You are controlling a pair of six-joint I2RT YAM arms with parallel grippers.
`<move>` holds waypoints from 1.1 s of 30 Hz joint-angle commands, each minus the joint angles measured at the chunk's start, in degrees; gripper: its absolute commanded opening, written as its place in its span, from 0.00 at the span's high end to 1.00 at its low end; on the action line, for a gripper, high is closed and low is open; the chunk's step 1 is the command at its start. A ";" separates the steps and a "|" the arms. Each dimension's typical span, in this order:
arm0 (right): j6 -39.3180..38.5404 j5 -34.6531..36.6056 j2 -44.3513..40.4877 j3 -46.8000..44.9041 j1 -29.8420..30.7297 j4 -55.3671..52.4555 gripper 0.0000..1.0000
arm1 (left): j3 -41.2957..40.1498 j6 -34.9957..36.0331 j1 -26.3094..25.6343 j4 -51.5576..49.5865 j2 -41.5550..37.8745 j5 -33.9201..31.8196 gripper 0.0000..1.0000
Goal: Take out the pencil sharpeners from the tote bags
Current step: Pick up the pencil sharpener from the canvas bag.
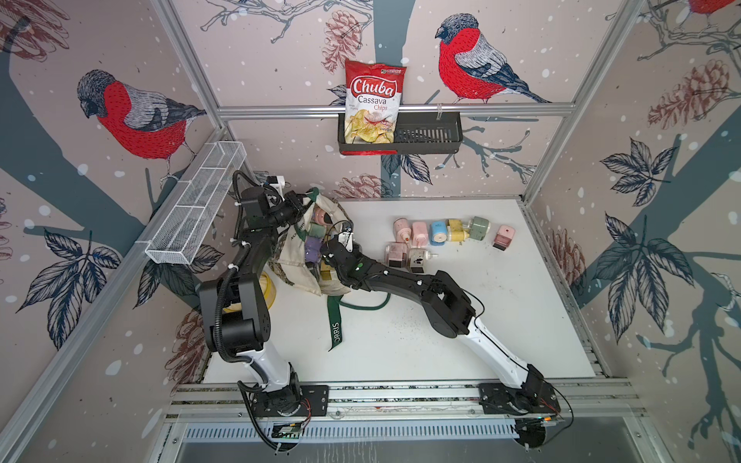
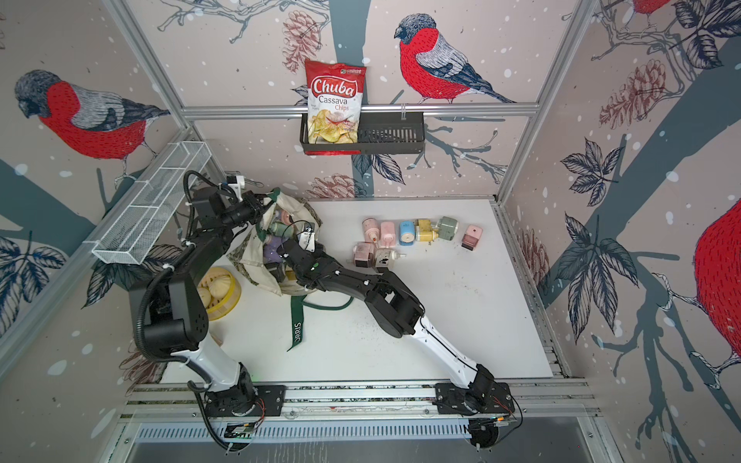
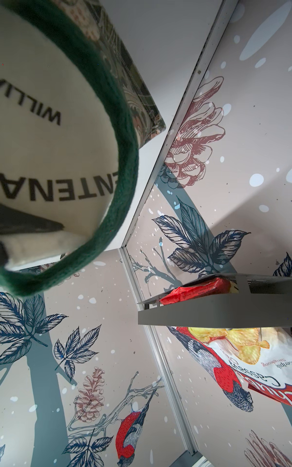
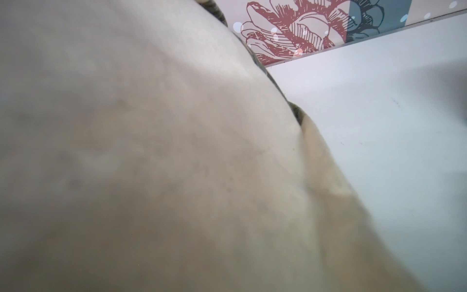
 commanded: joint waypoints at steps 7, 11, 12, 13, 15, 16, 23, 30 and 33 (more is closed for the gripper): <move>-5.41 -0.27 2.03 1.00 -2.60 1.81 0.34 | 0.14 -1.47 0.11 9.02 -0.50 3.35 1.00; -6.33 -2.27 1.86 0.65 -3.56 1.30 0.43 | 0.09 -1.47 0.11 8.97 -0.54 3.38 1.00; -6.89 -2.68 1.74 0.43 -3.58 1.15 0.46 | 0.15 -1.43 0.11 8.98 -0.57 3.37 1.00; -7.45 -2.88 1.53 0.20 -3.59 1.15 0.47 | 0.07 -1.44 0.11 8.92 -0.48 3.30 1.00; -8.66 -2.97 0.67 -0.92 -3.51 1.41 0.53 | 0.21 -1.43 0.11 8.91 -0.43 3.30 1.00; -9.16 -3.32 0.01 -1.66 -3.45 1.74 0.55 | 0.13 -1.40 0.11 8.92 -0.42 3.31 1.00; -15.61 -7.89 -6.83 -10.06 -2.23 7.02 0.68 | 0.19 -1.29 0.15 8.79 -0.42 3.33 1.00; -16.77 -11.93 -13.07 -17.51 -1.78 7.69 0.70 | 0.23 -1.20 0.16 8.63 -0.46 3.32 1.00; -17.51 -14.56 -16.24 -22.27 -1.74 9.76 0.70 | 0.20 -1.16 0.16 8.58 -0.43 3.27 1.00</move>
